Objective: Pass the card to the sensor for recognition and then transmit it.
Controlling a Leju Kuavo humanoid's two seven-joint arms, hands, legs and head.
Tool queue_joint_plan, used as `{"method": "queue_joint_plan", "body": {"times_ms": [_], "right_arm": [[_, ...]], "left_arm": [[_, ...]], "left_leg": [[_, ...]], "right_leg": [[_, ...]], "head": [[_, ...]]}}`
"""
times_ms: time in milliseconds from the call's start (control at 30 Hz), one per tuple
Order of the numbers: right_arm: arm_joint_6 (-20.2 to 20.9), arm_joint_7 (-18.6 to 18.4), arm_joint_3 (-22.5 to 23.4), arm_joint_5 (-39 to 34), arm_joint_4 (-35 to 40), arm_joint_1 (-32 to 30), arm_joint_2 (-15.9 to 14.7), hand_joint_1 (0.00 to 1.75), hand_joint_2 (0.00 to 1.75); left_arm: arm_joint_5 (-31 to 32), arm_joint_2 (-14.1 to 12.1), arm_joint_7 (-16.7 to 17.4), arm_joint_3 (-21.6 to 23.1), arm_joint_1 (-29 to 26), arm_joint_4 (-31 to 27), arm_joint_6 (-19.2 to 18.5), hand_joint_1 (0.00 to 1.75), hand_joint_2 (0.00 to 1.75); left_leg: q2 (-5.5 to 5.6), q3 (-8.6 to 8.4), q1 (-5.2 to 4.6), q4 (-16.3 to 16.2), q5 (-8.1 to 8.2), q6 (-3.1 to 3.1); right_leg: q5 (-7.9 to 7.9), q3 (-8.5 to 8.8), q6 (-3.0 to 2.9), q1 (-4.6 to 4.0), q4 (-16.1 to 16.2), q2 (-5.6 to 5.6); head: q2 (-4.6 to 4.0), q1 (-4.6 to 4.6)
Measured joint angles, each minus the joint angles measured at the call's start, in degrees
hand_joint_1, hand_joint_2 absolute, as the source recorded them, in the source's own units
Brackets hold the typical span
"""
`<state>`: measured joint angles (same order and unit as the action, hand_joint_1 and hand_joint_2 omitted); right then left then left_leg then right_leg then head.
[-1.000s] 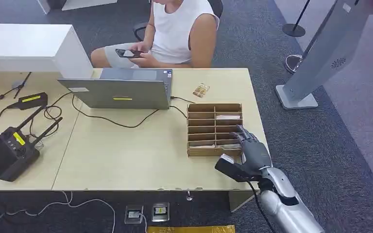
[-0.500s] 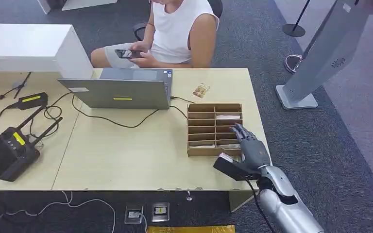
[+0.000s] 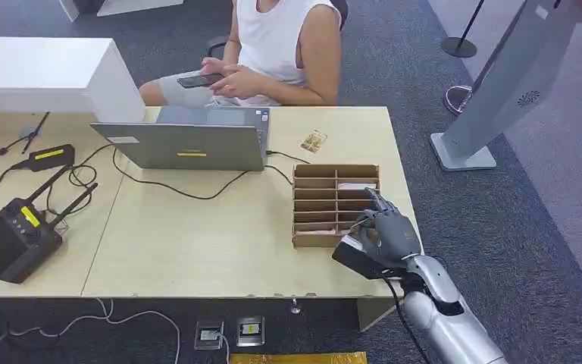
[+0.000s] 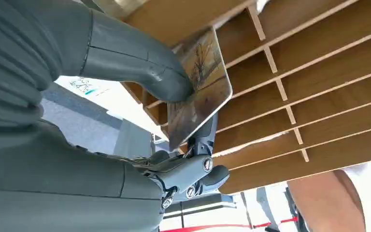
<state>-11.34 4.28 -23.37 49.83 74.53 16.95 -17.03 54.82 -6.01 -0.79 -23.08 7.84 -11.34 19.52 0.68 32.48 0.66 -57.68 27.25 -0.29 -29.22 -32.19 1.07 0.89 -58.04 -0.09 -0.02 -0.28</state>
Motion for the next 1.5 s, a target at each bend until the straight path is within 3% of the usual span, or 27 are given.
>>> {"method": "queue_joint_plan", "body": {"times_ms": [567,1100,1500], "right_arm": [[-0.55,1.35,1.05,0.87,1.57,1.95,0.00,1.75,1.75],[-2.97,3.28,9.27,-2.47,5.79,22.36,-0.35,1.75,1.75],[-5.40,5.88,8.04,-0.24,-3.39,24.09,1.90,1.75,1.75]], "left_arm": [[0.42,0.00,-0.79,0.00,0.00,0.00,0.00,0.00,0.00],[1.95,0.02,-0.81,0.04,0.22,0.00,-0.18,0.00,0.00],[2.12,0.00,-0.81,0.17,1.09,0.00,-0.55,0.00,0.00]], "left_leg": [[0.00,-0.01,0.00,0.00,0.00,0.00],[-0.06,-0.02,0.00,-0.02,-0.03,-0.01],[-0.02,0.01,0.00,-0.01,-0.03,-0.01]], "right_leg": [[0.01,0.00,0.00,0.00,0.00,0.04],[0.06,-0.02,0.01,0.00,-0.01,0.07],[0.05,0.00,0.01,0.00,-0.02,0.01]], "head": [[0.00,0.00],[0.00,0.00],[0.00,0.00]]}}
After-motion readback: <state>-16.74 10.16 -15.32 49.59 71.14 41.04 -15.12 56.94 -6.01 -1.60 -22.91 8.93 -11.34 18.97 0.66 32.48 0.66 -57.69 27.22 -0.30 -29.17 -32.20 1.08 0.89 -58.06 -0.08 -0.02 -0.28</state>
